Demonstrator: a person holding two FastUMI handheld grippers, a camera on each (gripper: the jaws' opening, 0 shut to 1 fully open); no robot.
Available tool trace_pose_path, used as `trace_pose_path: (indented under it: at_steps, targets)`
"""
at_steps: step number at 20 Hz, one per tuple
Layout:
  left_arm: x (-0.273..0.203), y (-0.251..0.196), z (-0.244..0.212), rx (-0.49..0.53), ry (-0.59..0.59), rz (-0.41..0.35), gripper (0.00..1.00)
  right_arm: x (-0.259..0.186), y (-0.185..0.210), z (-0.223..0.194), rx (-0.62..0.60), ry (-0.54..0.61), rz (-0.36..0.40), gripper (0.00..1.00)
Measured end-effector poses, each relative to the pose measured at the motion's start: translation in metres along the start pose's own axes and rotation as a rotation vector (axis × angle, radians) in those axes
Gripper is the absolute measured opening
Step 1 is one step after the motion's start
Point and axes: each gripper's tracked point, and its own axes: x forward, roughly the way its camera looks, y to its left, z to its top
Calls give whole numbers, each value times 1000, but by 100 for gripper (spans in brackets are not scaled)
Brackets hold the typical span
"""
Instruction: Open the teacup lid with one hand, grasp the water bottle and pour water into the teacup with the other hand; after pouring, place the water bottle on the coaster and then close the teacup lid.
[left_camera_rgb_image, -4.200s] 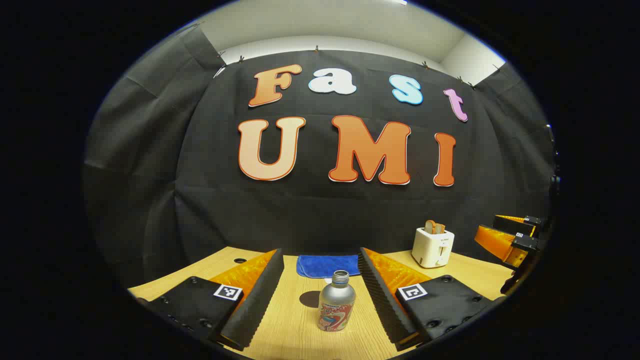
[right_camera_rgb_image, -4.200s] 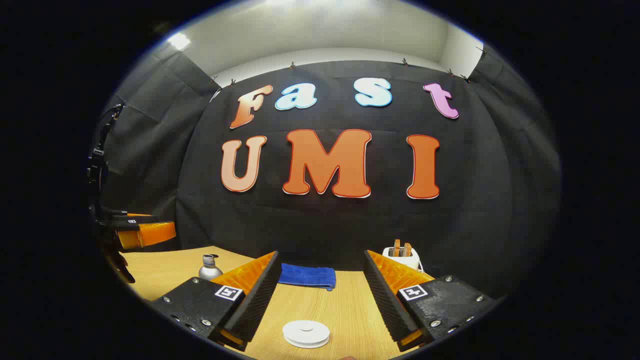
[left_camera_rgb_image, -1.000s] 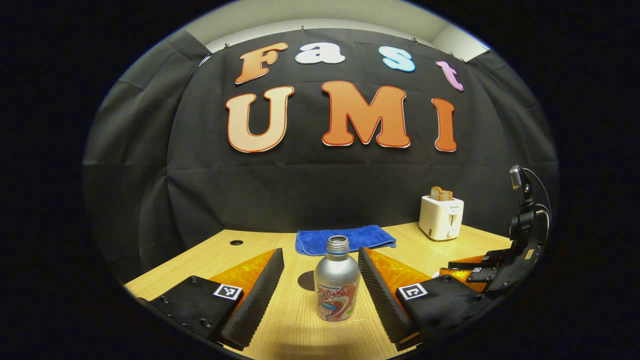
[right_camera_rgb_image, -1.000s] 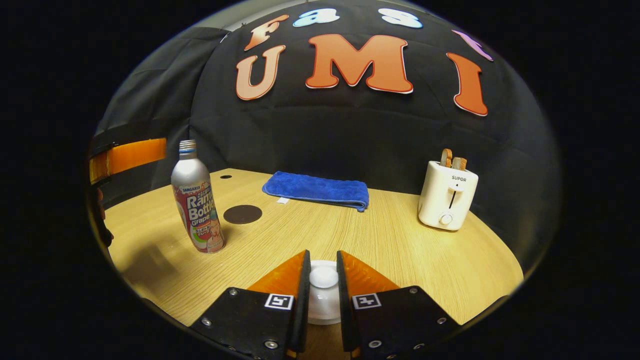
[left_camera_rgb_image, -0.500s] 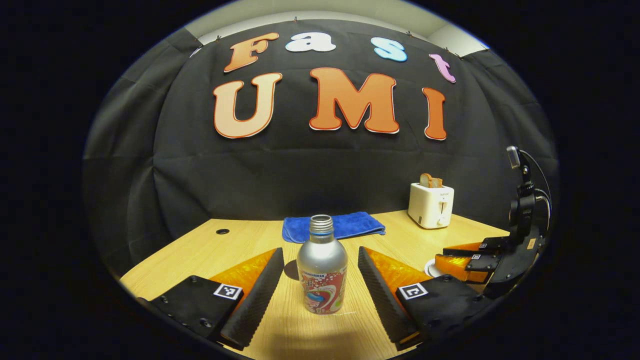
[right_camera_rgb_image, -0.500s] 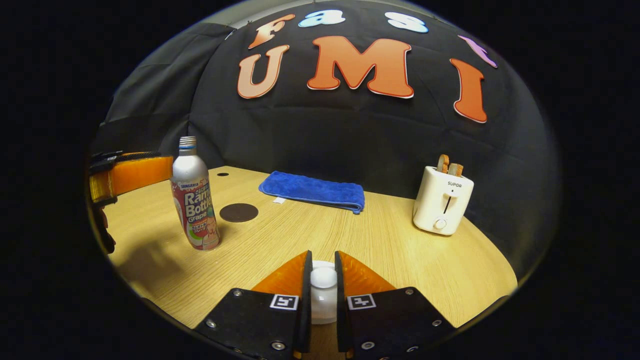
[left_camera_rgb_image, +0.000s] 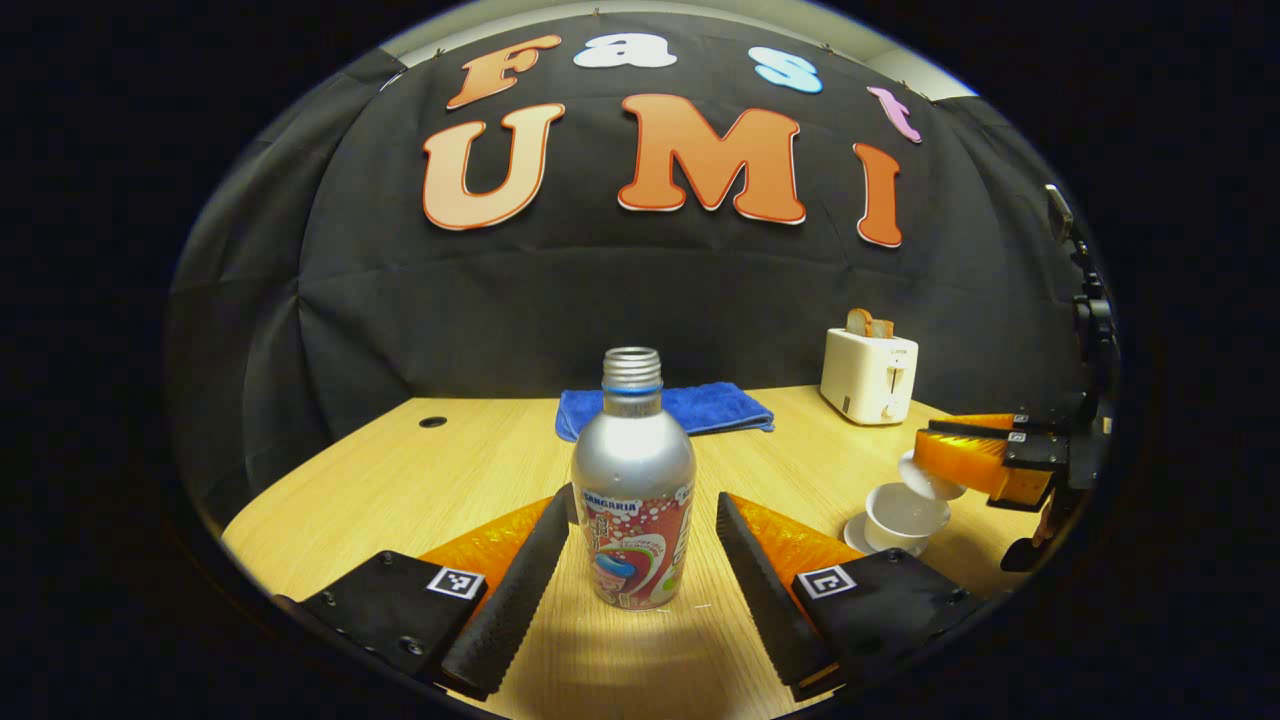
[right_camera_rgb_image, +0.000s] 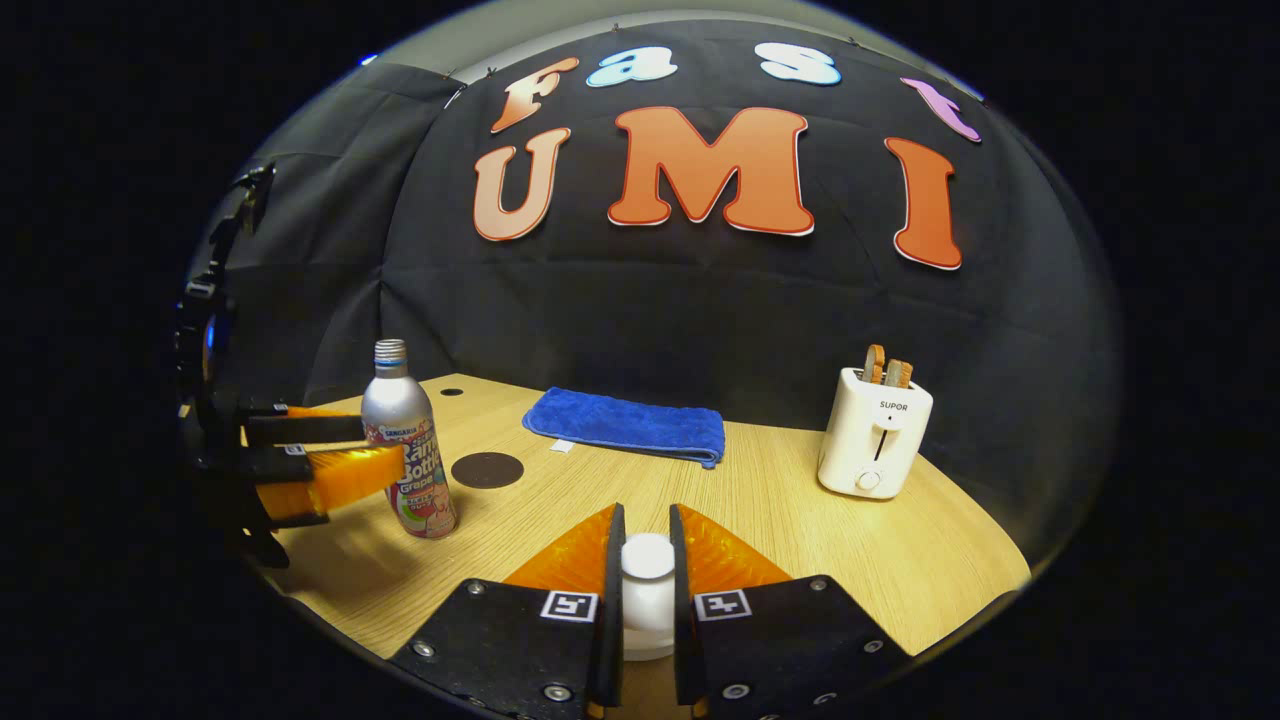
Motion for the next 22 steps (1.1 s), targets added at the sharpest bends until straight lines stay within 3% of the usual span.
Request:
trace_pose_path:
  at_steps: [5, 9, 11, 13, 17, 22]
  targets:
    - [21, 1, -29, -24, 100, -1, 98, -9, -10, 17, 5, -41, -14, 21]
    - [29, 4, -29, -27, 99, 21, 98, -17, -23, 25, 17, -61, -39, 21]
    - [33, 6, -28, -21, 91, 24, 87, -21, -25, 26, 20, -63, -40, 21]
    - [34, 6, -27, -14, 88, 23, 87, -26, -27, 25, 18, -64, -43, 21]
    - [33, 9, -18, 26, 71, 39, 85, -34, -33, 33, 14, -81, -53, 21]
    - [30, 8, 0, 150, 45, 62, 85, -44, -45, 42, 12, -106, -75, 21]
